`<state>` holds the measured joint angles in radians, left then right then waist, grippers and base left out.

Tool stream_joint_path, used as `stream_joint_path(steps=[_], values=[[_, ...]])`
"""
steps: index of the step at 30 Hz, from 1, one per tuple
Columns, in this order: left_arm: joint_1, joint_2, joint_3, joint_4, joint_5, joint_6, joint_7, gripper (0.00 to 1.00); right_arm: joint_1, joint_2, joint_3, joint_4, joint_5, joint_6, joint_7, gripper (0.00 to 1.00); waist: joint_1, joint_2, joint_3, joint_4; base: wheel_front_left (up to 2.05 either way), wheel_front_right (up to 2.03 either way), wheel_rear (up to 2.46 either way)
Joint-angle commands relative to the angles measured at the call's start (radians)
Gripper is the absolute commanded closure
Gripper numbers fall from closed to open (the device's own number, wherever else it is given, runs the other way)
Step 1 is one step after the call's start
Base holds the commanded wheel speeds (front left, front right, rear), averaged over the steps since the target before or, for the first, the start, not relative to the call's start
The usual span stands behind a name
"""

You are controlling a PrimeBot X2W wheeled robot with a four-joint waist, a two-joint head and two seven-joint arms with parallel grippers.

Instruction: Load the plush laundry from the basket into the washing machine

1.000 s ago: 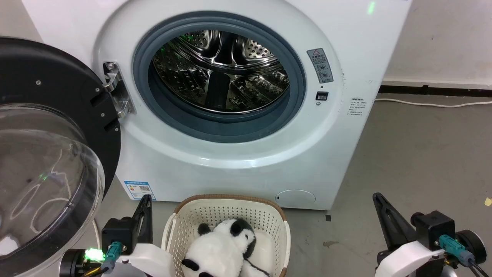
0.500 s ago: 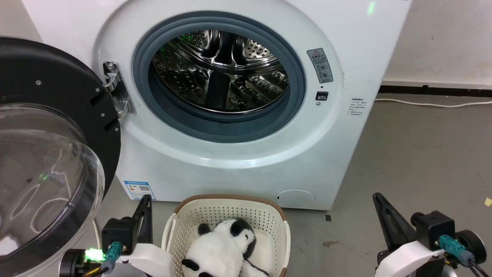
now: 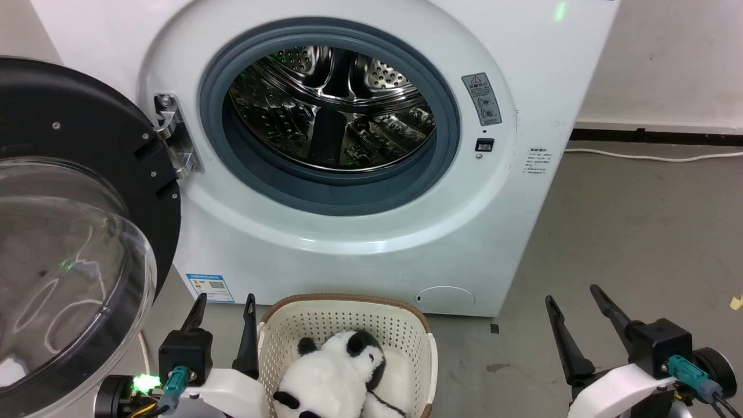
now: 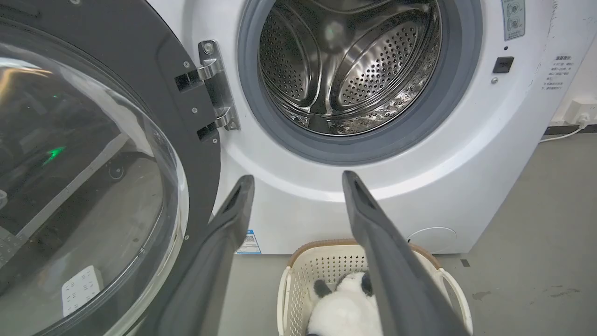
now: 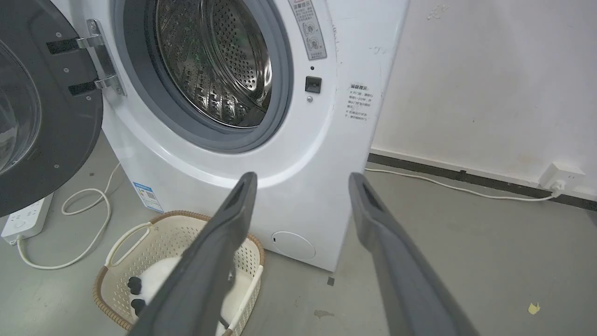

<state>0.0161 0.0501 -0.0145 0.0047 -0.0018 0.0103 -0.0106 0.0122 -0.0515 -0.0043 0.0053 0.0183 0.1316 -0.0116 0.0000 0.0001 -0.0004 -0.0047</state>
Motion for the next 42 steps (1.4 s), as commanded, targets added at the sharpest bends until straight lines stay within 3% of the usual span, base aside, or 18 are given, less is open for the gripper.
stream_joint_path(steps=[1,17,36,42], values=[[0.001,0.001,-0.004,-0.001,0.001,0.005,-0.009,0.0,0.003,0.0,-0.004,-0.002,0.01,0.0,-0.01,0.0,0.0,-0.0001,0.002,-0.002,0.0,0.0,0.0],[-0.045,0.015,-0.044,0.049,0.009,0.016,-0.043,0.0,-0.03,0.0,-0.023,-0.014,0.053,0.0,-0.043,0.0,0.0,-0.0001,0.1,-0.054,0.0,0.0,0.0],[-0.171,0.066,-0.1,0.242,0.027,0.008,-0.082,0.0,-0.079,0.0,-0.021,-0.013,0.131,0.0,-0.082,0.0,0.0,-0.0001,0.252,-0.149,0.0,0.0,0.0],[-0.213,0.093,-0.121,0.335,0.027,-0.02,-0.059,0.0,-0.092,0.001,-0.014,-0.011,0.161,0.0,-0.095,0.0,0.0,-0.0001,0.302,-0.191,0.0,0.0,0.0]])
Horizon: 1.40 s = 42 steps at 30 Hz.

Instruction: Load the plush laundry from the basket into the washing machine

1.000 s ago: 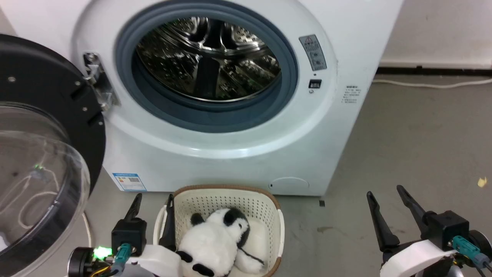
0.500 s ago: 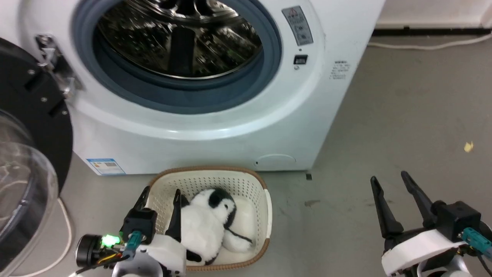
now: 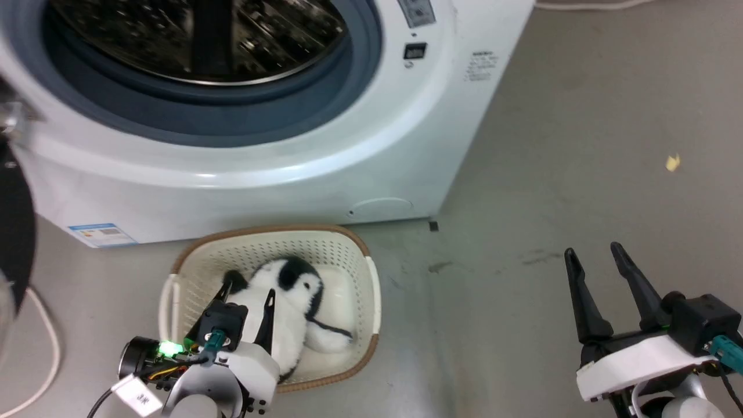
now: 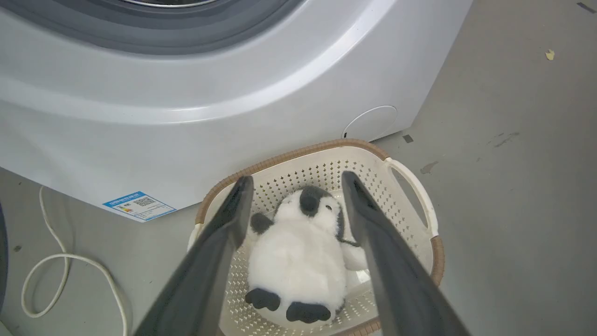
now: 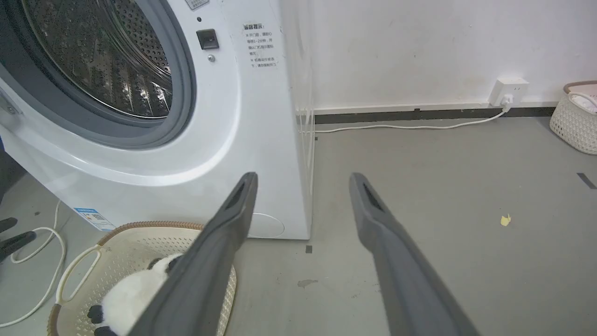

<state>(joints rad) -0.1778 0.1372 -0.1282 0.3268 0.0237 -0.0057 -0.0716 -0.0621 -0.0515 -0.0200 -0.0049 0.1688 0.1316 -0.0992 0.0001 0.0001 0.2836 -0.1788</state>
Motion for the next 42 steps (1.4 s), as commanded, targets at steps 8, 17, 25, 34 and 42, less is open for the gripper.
stream_joint_path(steps=[8,17,25,34,42], values=[[-0.074,0.042,-0.026,0.13,-0.009,-0.029,0.061,0.0,-0.032,0.001,0.01,-0.005,0.047,0.0,-0.024,0.0,-0.0001,-0.0001,0.082,-0.061,0.0,0.0,0.0],[-0.144,0.08,-0.018,0.237,-0.039,-0.016,0.069,0.0,-0.054,0.001,0.025,-0.018,0.077,-0.001,-0.043,0.0,-0.0001,-0.0001,0.16,-0.088,0.0,0.0,0.0],[-0.215,0.121,-0.033,0.354,-0.054,0.0,0.075,0.0,-0.08,0.001,0.039,-0.024,0.108,-0.001,-0.063,0.0,-0.0001,-0.0001,0.256,-0.112,0.0,0.0,0.0],[-0.325,0.16,-0.079,0.427,-0.044,-0.018,0.091,0.0,-0.118,0.001,0.056,-0.038,0.142,-0.001,-0.082,0.0,-0.0001,-0.0001,0.357,-0.122,0.0,0.0,0.0],[-0.434,0.188,-0.109,0.503,-0.052,-0.039,0.14,0.0,-0.154,0.001,0.057,-0.042,0.164,-0.001,-0.099,0.0,-0.0001,-0.0001,0.448,-0.132,0.0,0.0,0.0]])
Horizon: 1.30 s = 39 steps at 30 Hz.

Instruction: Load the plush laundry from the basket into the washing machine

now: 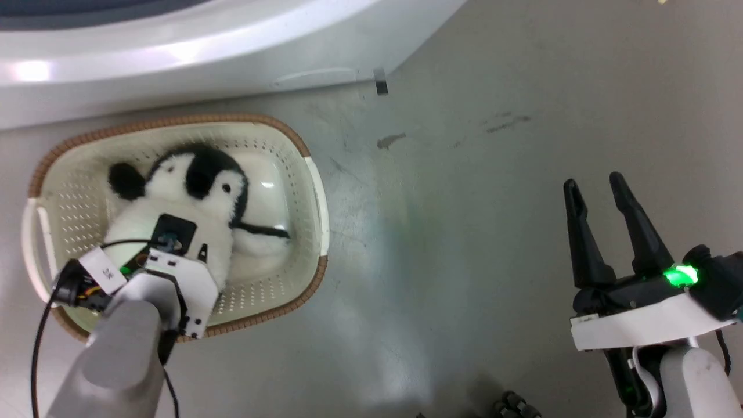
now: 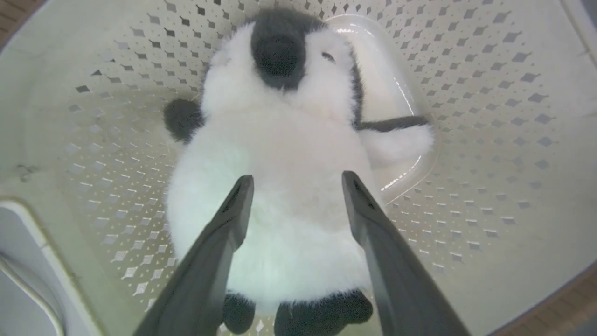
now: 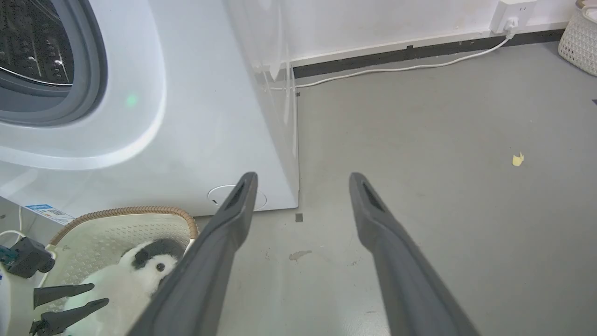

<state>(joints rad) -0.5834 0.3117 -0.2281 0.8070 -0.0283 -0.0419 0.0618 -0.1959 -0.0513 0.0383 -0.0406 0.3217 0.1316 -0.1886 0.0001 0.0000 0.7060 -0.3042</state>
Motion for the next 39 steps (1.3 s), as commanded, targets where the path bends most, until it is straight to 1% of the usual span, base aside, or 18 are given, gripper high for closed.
stream_joint_path(steps=[1,6,9,16,17,18,19,22,28,30,32,33,34,35,36,37,38,39], values=[[-0.041,0.018,-0.013,0.035,0.0,-0.002,0.016,0.0,-0.025,0.001,-0.003,-0.007,0.019,-0.001,-0.011,0.0,-0.0001,0.0,0.036,-0.009,0.0,0.0,0.0],[-0.112,0.057,-0.07,0.071,0.046,0.014,0.036,0.0,-0.038,0.001,0.001,-0.011,0.045,-0.001,-0.022,0.0,-0.0001,0.0,0.091,-0.026,0.0,0.0,0.0],[-0.157,0.081,-0.08,0.115,0.044,0.029,0.061,0.0,-0.048,0.001,0.005,-0.012,0.062,-0.001,-0.03,0.0,-0.0001,0.0,0.131,-0.043,0.0,0.0,0.0],[-0.215,0.102,-0.099,0.198,0.023,0.012,0.12,0.0,-0.063,0.001,0.015,-0.011,0.091,-0.001,-0.045,0.0,-0.0001,0.0,0.187,-0.066,0.0,0.0,0.0],[-0.22,0.105,-0.101,0.209,0.019,0.012,0.123,0.48,-0.066,0.001,0.017,-0.009,0.096,-0.001,-0.047,0.0,-0.0001,0.0,0.192,-0.072,0.0,0.0,0.0],[-0.223,0.108,-0.103,0.219,0.015,0.01,0.125,0.84,-0.069,0.001,0.02,-0.007,0.101,-0.001,-0.049,0.0,-0.0001,0.0,0.197,-0.077,0.0,0.0,0.0],[-0.226,0.111,-0.104,0.228,0.009,0.007,0.124,1.0,-0.072,0.001,0.02,-0.006,0.105,-0.001,-0.051,0.0,-0.0001,0.0,0.2,-0.082,0.0,0.0,0.0],[-0.231,0.108,-0.114,0.256,-0.006,-0.008,0.12,1.0,-0.078,0.001,0.01,-0.002,0.108,-0.001,-0.057,0.0,-0.0001,0.0,0.199,-0.084,0.0,0.0,0.0],[-0.236,0.086,-0.126,0.305,-0.038,-0.001,0.06,1.0,-0.082,0.001,-0.015,0.004,0.093,-0.001,-0.07,0.0,-0.0001,0.0,0.152,-0.063,0.0,0.0,0.0],[-0.231,0.073,-0.127,0.316,-0.051,0.005,0.021,1.0,-0.078,0.001,-0.029,0.004,0.088,-0.001,-0.073,0.0,-0.0001,0.0,0.123,-0.048,0.0,0.0,0.0],[-0.213,0.049,-0.103,0.312,-0.083,0.018,-0.038,1.0,-0.065,0.001,-0.04,0.011,0.072,-0.001,-0.073,0.0,-0.0001,0.0,0.075,-0.024,0.0,0.0,0.0],[-0.213,0.049,-0.103,0.312,-0.083,0.018,-0.038,1.0,-0.065,0.001,-0.04,0.011,0.072,-0.001,-0.073,0.0,-0.0001,0.0,0.075,-0.024,0.0,0.0,0.0],[-0.193,0.026,-0.087,0.314,-0.108,0.021,-0.09,1.0,-0.052,0.001,-0.054,0.015,0.051,-0.001,-0.073,0.0,-0.0001,0.0,0.024,0.003,0.0,0.0,0.0],[-0.193,0.026,-0.087,0.314,-0.108,0.021,-0.09,1.0,-0.052,0.001,-0.054,0.015,0.051,-0.001,-0.073,0.0,-0.0001,0.0,0.024,0.003,0.0,0.0,0.0],[-0.17,0.008,-0.085,0.316,-0.119,0.017,-0.144,1.0,-0.041,0.001,-0.068,0.015,0.024,-0.001,-0.073,0.0,-0.0001,0.0,-0.028,0.029,0.0,0.0,0.0],[-0.158,0.001,-0.084,0.318,-0.125,0.015,-0.17,1.0,-0.035,0.001,-0.074,0.015,0.011,-0.001,-0.073,0.0,-0.0001,0.0,-0.055,0.041,0.0,0.0,0.0],[-0.158,0.001,-0.084,0.318,-0.125,0.015,-0.17,1.0,-0.035,0.001,-0.074,0.015,0.011,-0.001,-0.073,0.0,-0.0001,0.0,-0.055,0.041,0.0,0.0,0.0],[-0.135,-0.017,-0.078,0.317,-0.141,0.005,-0.228,1.0,-0.02,0.001,-0.09,0.014,-0.009,-0.001,-0.073,0.0,-0.0001,0.0,-0.11,0.066,0.0,0.0,0.0]])
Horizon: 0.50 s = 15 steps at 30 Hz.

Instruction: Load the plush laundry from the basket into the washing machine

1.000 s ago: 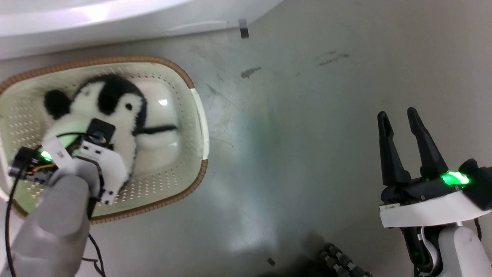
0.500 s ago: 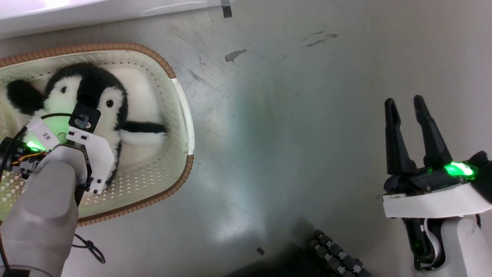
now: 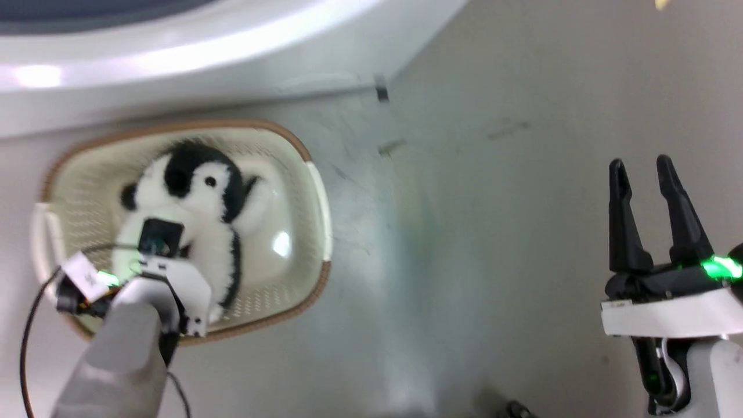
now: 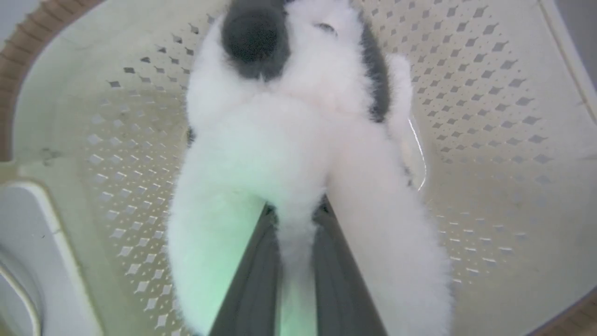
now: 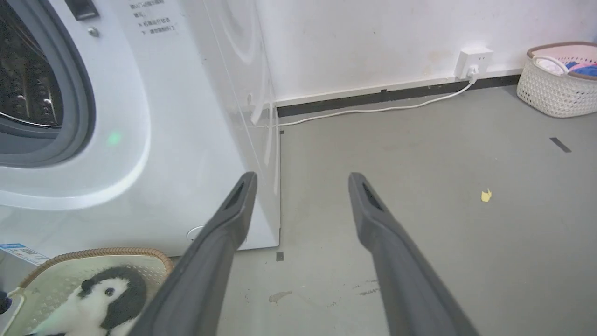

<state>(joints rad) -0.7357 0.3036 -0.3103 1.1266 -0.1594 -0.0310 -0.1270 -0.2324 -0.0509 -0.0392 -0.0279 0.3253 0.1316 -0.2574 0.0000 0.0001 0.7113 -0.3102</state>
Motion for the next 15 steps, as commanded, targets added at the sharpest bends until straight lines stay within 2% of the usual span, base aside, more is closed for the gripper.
stream_joint_path(steps=[1,5,9,15], values=[[0.018,-0.009,0.004,-0.002,-0.01,-0.006,-0.039,1.0,0.016,0.001,-0.012,0.001,-0.013,-0.001,-0.004,0.0,0.0,-0.0001,-0.115,0.072,0.0,0.0,0.0],[0.081,-0.048,-0.001,-0.036,-0.027,-0.025,-0.123,1.0,0.072,0.001,-0.047,0.003,-0.056,-0.001,-0.004,0.0,0.0,-0.0001,-0.252,0.138,0.0,0.0,0.0],[0.132,-0.07,-0.003,-0.094,-0.033,-0.033,-0.133,1.0,0.106,0.001,-0.061,0.003,-0.074,-0.001,-0.004,0.0,0.0,-0.0001,-0.324,0.171,0.0,0.0,0.0],[0.313,-0.073,0.0,-0.366,-0.011,-0.008,-0.134,1.0,0.16,0.001,-0.064,0.002,-0.099,-0.001,-0.004,0.0,0.0,-0.0001,-0.445,0.212,0.0,0.0,0.0]])
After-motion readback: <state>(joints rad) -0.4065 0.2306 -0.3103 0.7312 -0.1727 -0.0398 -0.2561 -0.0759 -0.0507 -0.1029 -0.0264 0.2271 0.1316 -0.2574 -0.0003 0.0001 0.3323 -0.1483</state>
